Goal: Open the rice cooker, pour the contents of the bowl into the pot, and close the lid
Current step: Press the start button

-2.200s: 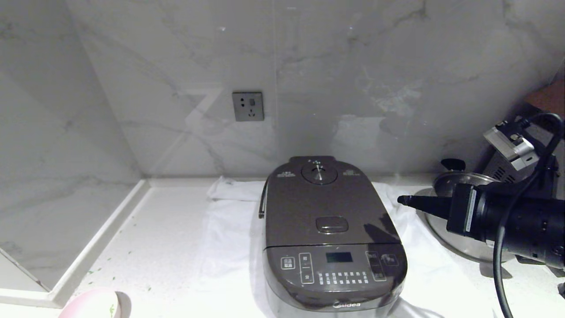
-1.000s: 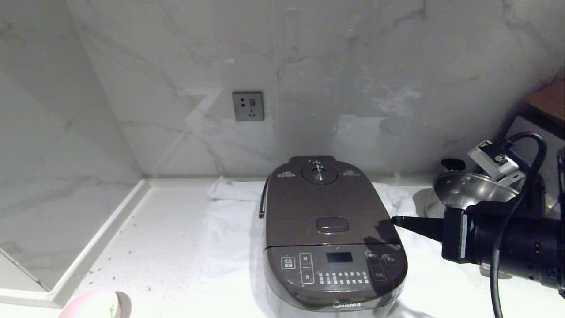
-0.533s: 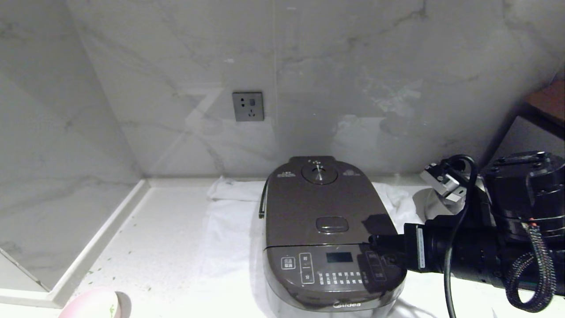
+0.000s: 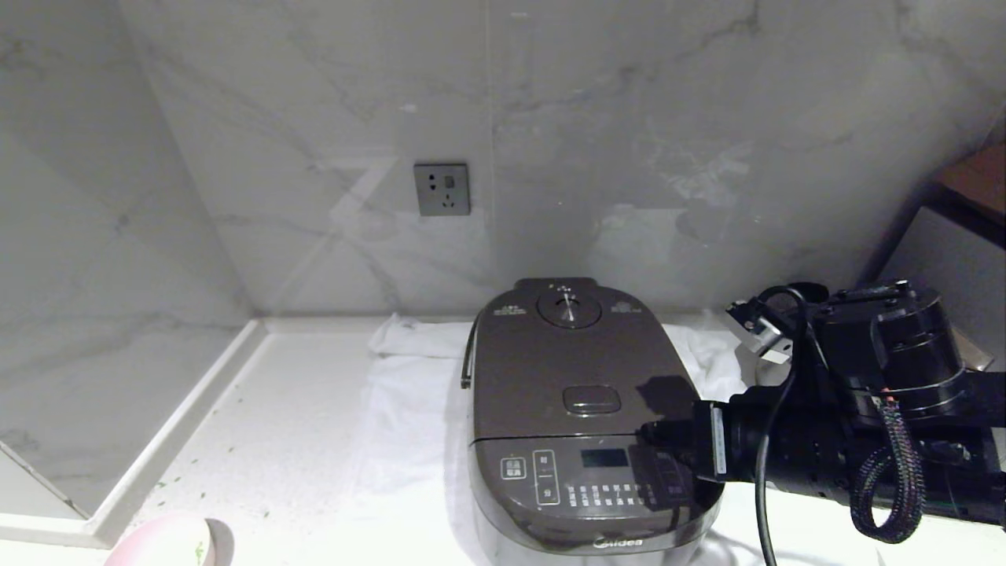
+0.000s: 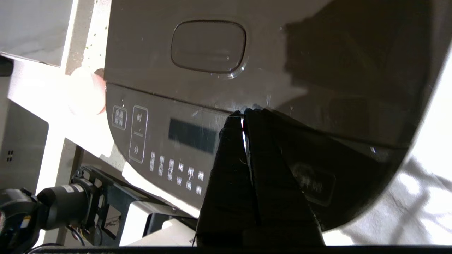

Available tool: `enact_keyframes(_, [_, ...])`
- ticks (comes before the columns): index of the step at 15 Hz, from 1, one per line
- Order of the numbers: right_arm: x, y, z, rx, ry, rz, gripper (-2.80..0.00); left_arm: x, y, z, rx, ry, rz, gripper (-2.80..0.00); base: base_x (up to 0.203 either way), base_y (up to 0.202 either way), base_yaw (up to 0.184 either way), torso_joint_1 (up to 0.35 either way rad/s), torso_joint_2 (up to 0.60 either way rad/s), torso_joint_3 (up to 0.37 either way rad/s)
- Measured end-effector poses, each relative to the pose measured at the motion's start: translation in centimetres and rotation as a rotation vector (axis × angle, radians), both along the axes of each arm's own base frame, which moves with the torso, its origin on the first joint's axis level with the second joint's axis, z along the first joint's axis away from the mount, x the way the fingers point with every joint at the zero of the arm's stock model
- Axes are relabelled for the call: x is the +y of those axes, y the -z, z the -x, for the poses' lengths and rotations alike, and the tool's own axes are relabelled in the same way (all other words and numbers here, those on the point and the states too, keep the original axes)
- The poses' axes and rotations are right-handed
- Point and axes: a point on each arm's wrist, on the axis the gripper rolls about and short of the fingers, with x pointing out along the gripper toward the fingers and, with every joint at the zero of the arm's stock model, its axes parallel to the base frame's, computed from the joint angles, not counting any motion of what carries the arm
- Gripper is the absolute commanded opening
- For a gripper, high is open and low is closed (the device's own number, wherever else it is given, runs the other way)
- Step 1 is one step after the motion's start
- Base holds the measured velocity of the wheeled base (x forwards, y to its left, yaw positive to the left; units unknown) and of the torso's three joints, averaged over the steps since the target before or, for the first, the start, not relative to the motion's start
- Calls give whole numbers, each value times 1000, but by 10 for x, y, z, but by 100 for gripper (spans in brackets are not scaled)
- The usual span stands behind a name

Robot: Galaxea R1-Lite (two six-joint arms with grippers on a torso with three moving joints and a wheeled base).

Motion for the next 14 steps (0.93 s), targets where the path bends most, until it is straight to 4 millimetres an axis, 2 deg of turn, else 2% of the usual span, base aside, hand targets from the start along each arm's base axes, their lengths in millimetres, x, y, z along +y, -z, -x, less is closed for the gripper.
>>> enact_keyframes(7, [-16,-6,23,67,-1,50,-280,0,0,0,1,-1,1,-280,0,0,0,0,0,0])
enact_keyframes(14, [-29,1,20,88,53,61,-280,0,0,0,1,-1,1,-280,0,0,0,0,0,0])
